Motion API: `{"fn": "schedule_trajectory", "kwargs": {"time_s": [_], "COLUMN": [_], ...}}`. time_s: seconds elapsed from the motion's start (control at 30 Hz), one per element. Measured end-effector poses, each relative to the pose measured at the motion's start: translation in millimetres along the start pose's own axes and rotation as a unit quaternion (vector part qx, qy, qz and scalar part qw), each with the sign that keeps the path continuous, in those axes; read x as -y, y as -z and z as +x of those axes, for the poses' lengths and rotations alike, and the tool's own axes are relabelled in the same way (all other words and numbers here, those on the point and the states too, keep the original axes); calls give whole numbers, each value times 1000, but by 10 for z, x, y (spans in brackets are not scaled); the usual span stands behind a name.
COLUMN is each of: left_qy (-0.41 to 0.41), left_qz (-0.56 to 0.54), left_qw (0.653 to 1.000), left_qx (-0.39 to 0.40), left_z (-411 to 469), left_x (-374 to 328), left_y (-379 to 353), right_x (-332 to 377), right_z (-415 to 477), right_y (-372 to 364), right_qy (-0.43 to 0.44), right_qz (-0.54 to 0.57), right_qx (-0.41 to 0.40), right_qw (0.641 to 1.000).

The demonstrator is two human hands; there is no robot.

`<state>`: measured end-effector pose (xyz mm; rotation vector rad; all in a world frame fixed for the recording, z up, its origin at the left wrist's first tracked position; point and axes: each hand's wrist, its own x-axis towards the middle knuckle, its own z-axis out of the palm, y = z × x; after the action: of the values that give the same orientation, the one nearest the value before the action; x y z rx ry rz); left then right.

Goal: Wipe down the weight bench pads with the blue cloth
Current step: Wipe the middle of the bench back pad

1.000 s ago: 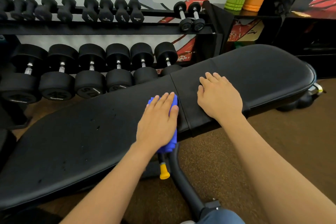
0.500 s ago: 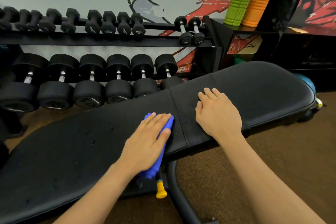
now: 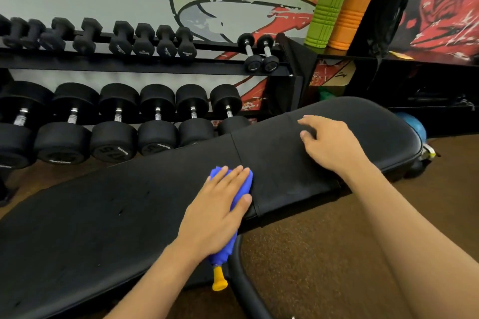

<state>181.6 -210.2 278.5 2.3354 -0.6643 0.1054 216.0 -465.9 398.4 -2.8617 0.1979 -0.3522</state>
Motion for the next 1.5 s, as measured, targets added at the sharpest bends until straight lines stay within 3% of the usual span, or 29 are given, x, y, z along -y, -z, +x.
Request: {"fn": "schedule_trajectory", "kwargs": {"time_s": [0.17, 0.37, 0.47, 0.67, 0.8, 0.87, 0.97, 1.03, 1.1, 1.17, 1.27, 1.33, 1.5], "left_qy": [-20, 30, 48, -9, 26, 76, 159, 144, 109, 83, 106, 118, 104], "left_qz": [20, 31, 36, 43, 52, -11, -215, -362, -416, -349, -227, -138, -31], "left_qw": [1000, 999, 998, 999, 998, 997, 964, 921, 901, 928, 957, 976, 993], "left_qx": [5, 19, 2, 5, -13, -9, -1, -12, -54, -101, -144, -118, -44], "left_z": [483, 1807, 1645, 571, 976, 1386, 1746, 1678, 1445, 1233, 972, 826, 797], "left_x": [-188, -224, -346, -797, -853, -894, -1022, -983, -789, -453, -10, 165, 399], "left_y": [-95, -231, -288, -324, -430, -484, -312, -99, 69, 135, 197, 202, 111], "right_x": [-256, -248, -247, -298, -327, -299, -228, -117, 97, 357, 621, 670, 244], "right_z": [50, 43, 59, 98, 106, 74, 51, 61, 69, 100, 152, 128, -361], "right_y": [-111, -173, -174, -106, -41, 26, 150, 206, 181, 19, -410, -570, -351], "right_qy": [15, 22, 20, 1, -27, -46, -96, -121, -96, -67, -68, -61, 15], "right_qz": [-114, -123, -100, -17, 73, 110, 177, 199, 171, 103, -103, -192, -206], "right_qx": [19, -23, -25, -21, -42, -49, -56, -52, -43, 24, 107, 90, 43], "right_qw": [993, 992, 994, 1000, 996, 992, 978, 971, 980, 992, 986, 975, 978]}}
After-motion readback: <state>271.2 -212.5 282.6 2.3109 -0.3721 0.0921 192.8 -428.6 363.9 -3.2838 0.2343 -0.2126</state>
